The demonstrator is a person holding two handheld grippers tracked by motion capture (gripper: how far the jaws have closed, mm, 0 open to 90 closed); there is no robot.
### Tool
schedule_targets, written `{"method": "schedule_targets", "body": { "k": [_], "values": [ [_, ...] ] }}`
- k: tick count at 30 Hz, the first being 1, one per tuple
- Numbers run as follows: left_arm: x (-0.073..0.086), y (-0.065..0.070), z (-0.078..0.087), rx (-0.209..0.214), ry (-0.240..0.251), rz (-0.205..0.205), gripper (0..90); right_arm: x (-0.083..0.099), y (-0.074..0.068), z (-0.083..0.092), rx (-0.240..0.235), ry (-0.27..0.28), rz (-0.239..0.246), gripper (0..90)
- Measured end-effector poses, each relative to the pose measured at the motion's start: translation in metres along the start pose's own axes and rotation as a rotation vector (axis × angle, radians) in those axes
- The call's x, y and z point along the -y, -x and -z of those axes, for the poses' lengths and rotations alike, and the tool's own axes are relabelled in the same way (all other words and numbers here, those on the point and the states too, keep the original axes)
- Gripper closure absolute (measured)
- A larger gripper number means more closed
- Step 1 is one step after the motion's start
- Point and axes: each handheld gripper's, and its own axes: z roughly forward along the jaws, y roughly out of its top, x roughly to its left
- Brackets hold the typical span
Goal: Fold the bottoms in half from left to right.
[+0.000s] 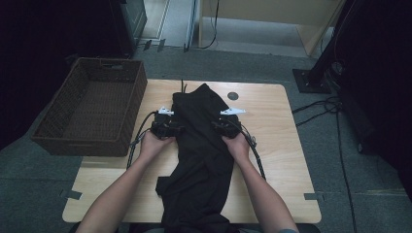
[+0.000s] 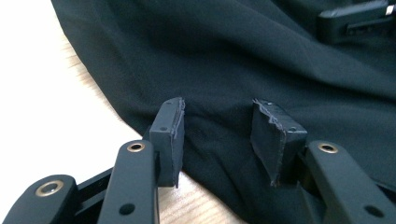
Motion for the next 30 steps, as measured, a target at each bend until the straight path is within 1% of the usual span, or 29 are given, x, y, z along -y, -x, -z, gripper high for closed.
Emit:
{"method": "schedule_targets", "body": {
  "k": [2, 3, 4, 7, 9, 11, 12, 14, 16, 18, 19, 20, 21, 22, 23, 24, 26, 27, 28, 30],
  "values": [
    [0.002, 0.002, 0.001, 0.006, -0.005, -0.011, 54.4, 0.001, -0.001, 0.004, -0.012, -0.019, -0.017, 75.2],
    [0.003, 0.003, 0.003, 0.01, -0.01, -0.018, 54.4, 0.003, -0.002, 0.006, -0.015, -0.019, -0.018, 77.1],
    [0.005, 0.005, 0.004, 0.014, -0.01, -0.021, 54.4, 0.006, -0.003, 0.009, -0.019, -0.016, -0.015, 78.5],
    [0.009, 0.011, 0.008, 0.019, -0.028, -0.04, 54.4, 0.017, -0.009, 0.02, -0.039, -0.018, -0.03, 79.8],
    [0.013, 0.016, 0.013, 0.026, -0.049, -0.068, 54.4, 0.026, -0.015, 0.03, -0.056, -0.021, -0.027, 79.8],
    [0.017, 0.021, 0.018, 0.034, -0.069, -0.098, 54.4, 0.036, -0.022, 0.041, -0.069, -0.028, -0.006, 79.7],
    [0.019, 0.023, 0.02, 0.042, -0.076, -0.104, 54.4, 0.041, -0.026, 0.047, -0.071, -0.025, 0.009, 79.6],
    [0.023, 0.025, 0.023, 0.067, -0.079, -0.097, 54.4, 0.051, -0.03, 0.057, -0.09, -0.024, 0.012, 79.0],
    [0.026, 0.026, 0.025, 0.083, -0.075, -0.092, 54.3, 0.057, -0.031, 0.064, -0.104, -0.026, 0.011, 76.4],
    [0.025, 0.026, 0.025, 0.073, -0.057, -0.099, 53.2, 0.057, -0.029, 0.069, -0.097, -0.038, 0.014, 66.1],
    [0.024, 0.026, 0.024, 0.069, -0.037, -0.088, 52.8, 0.055, -0.027, 0.07, -0.086, -0.02, 0.02, 61.7],
    [0.022, 0.026, 0.024, 0.072, -0.023, -0.072, 52.3, 0.051, -0.024, 0.07, -0.066, 0.009, 0.03, 57.5],
    [0.02, 0.025, 0.023, 0.078, -0.009, -0.057, 51.9, 0.047, -0.021, 0.07, -0.051, 0.04, 0.028, 53.3],
    [0.017, 0.025, 0.022, 0.079, 0.002, -0.052, 51.6, 0.041, -0.018, 0.069, -0.044, 0.07, 0.01, 50.3],
    [0.015, 0.026, 0.021, 0.078, 0.009, -0.05, 51.4, 0.035, -0.015, 0.066, -0.046, 0.084, -0.007, 48.5],
    [0.013, 0.026, 0.018, 0.073, 0.01, -0.051, 51.0, 0.029, -0.013, 0.061, -0.044, 0.087, -0.013, 47.8],
    [0.011, 0.026, 0.013, 0.056, 0.002, -0.053, 50.3, 0.019, -0.01, 0.045, -0.024, 0.07, -0.01, 47.9],
    [0.011, 0.026, 0.01, 0.055, -0.002, -0.047, 50.1, 0.015, -0.009, 0.037, -0.011, 0.057, -0.008, 49.7],
    [0.011, 0.025, 0.008, 0.055, -0.003, -0.038, 50.0, 0.013, -0.007, 0.029, 0.002, 0.04, -0.012, 56.7],
    [0.012, 0.024, 0.007, 0.059, -0.006, -0.022, 49.5, 0.01, -0.005, 0.018, 0.024, 0.01, -0.004, 77.4]
  ]
}}
